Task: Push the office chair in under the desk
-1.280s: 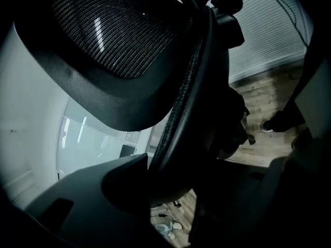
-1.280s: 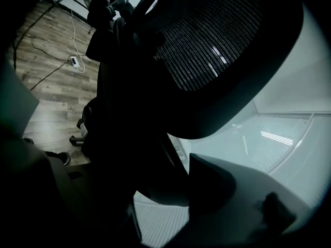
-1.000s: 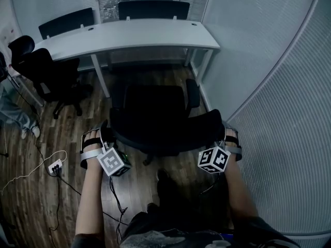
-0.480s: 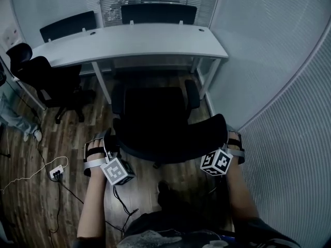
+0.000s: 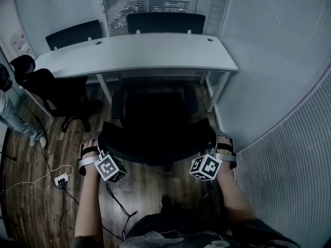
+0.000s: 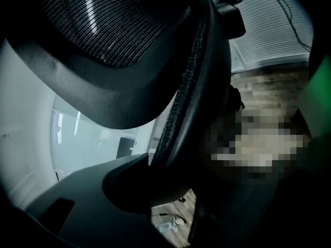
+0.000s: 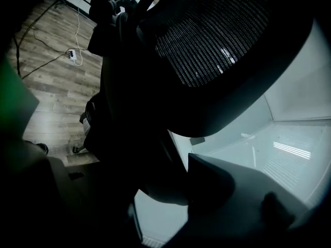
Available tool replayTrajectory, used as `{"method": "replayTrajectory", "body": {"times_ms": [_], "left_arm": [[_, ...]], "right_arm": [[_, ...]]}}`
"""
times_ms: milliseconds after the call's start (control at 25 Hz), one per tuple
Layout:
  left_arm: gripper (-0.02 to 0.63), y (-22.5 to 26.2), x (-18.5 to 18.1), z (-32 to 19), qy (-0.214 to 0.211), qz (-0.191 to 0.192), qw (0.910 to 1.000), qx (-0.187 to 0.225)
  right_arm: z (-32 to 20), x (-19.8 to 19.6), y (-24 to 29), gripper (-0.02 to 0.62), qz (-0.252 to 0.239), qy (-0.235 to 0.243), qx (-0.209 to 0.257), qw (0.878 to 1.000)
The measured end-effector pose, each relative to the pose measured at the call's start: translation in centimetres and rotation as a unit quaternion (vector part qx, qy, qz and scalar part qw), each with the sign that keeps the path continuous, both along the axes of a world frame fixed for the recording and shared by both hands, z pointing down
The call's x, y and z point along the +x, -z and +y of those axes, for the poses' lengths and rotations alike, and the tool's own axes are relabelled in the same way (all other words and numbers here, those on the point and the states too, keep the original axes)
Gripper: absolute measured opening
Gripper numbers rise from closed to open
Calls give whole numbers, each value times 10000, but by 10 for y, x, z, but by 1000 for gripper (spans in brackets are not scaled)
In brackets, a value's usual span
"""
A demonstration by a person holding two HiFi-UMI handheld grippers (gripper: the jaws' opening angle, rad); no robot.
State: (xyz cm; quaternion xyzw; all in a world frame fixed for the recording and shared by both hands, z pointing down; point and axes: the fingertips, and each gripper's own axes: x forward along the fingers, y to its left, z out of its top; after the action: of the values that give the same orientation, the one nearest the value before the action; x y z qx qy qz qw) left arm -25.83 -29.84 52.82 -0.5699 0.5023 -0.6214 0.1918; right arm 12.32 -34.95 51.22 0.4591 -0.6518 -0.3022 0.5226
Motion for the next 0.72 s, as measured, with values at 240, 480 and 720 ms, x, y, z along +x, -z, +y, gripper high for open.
{"method": "replayTrajectory", "body": {"times_ms": [240, 480, 720], "left_arm": [[222, 1, -12, -38, 129, -25, 9999, 1], [216, -2, -27, -75, 39, 106, 9999, -14], [218, 2, -47, -108, -26, 124, 9998, 138]], "right_arm": [[-42, -14, 0, 256, -69, 313, 118, 9994], [-72, -31, 0, 253, -99, 370, 121, 9992], [-98, -52, -2, 253, -110, 285, 122, 9995]]}}
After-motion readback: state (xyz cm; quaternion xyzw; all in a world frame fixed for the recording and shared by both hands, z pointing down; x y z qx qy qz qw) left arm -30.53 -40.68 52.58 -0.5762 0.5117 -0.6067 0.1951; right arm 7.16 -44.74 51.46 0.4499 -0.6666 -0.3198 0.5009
